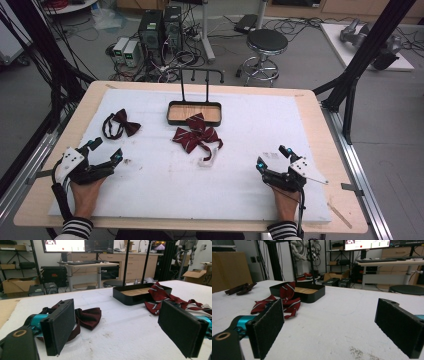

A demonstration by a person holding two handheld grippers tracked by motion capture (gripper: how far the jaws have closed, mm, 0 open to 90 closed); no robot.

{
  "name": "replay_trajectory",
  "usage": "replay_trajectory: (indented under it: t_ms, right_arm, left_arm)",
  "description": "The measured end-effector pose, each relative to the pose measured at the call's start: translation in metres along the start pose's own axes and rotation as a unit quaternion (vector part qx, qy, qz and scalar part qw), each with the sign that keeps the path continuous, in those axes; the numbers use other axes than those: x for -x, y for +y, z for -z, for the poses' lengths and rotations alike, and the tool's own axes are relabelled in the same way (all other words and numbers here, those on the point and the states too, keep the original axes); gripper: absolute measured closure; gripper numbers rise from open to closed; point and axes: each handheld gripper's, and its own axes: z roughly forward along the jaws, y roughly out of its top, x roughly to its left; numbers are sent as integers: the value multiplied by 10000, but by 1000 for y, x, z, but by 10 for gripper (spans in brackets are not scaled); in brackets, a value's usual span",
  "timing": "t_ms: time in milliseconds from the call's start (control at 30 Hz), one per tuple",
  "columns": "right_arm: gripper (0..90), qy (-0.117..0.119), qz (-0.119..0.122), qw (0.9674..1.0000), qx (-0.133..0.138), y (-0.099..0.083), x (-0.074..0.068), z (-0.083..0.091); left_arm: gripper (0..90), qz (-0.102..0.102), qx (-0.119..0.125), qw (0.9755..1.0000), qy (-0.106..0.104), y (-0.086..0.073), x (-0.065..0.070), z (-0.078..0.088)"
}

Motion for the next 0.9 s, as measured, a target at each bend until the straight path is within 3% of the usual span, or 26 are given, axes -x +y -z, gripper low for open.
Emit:
replay_trajectory:
  t_ms: [900]
  right_arm:
    - [80,5,20,10000,18,0,1,0]
  left_arm:
    - [148,99,-192,9998,-17,2,-2,-4]
